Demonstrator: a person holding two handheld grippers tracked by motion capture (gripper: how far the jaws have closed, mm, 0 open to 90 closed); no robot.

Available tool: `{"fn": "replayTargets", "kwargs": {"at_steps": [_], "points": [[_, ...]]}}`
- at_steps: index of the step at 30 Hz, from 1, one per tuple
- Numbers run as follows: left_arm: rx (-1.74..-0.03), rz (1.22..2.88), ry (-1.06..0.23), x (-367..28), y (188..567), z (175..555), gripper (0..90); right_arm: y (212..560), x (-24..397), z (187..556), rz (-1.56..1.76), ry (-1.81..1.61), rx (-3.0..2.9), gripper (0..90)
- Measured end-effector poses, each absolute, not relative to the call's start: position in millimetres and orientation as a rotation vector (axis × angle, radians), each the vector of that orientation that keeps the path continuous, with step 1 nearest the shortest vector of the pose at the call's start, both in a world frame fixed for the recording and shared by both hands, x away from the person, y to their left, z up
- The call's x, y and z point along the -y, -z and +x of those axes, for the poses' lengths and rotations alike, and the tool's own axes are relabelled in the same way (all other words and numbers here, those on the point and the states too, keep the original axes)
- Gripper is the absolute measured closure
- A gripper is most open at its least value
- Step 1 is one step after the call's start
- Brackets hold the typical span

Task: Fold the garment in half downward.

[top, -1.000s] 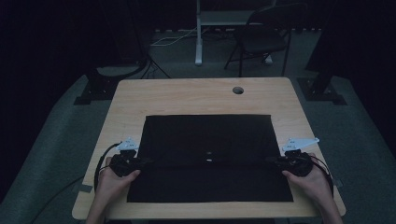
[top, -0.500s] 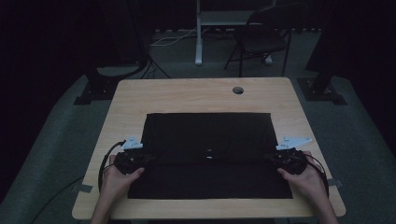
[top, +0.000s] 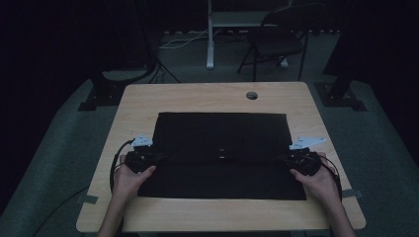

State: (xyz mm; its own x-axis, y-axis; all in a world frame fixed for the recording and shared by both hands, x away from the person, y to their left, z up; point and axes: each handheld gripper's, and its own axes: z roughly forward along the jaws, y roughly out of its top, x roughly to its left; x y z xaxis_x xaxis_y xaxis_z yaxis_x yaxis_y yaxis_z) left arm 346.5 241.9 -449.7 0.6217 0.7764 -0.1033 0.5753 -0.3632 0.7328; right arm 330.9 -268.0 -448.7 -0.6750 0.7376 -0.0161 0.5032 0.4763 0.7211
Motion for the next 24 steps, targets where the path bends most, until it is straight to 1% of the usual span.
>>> {"fn": "replayTargets", "kwargs": {"at_steps": [5, 12, 14, 16, 18, 19, 20, 21, 24], "points": [[-1.056, 2.061, -0.326, -244, 451, 348, 78.3, 450, 269, 333, 1.057, -1.026, -2.393, 85.4], [-1.053, 2.067, -0.353, -241, 451, 345, 77.5, 447, 265, 332, 1.036, -0.978, -2.396, 85.7], [-1.051, 2.07, -0.358, -240, 450, 344, 76.6, 446, 264, 332, 1.044, -0.973, -2.401, 84.5], [-1.041, 2.079, -0.353, -239, 449, 342, 72.4, 445, 265, 331, 1.049, -0.985, -2.407, 80.0], [-1.025, 2.085, -0.369, -237, 444, 338, 68.2, 443, 265, 330, 1.047, -1.01, -2.415, 72.7], [-1.025, 2.085, -0.369, -237, 444, 338, 64.9, 443, 265, 330, 1.047, -1.01, -2.415, 72.7], [-1.017, 2.078, -0.377, -237, 441, 335, 64.9, 440, 265, 328, 1.041, -1.022, -2.414, 69.2], [-1.008, 2.071, -0.379, -236, 437, 333, 61.5, 437, 266, 327, 1.032, -1.032, -2.408, 66.7], [-0.972, 2.052, -0.407, -234, 424, 328, 55.5, 427, 266, 323, 1.014, -1.087, -2.388, 64.1]]}}
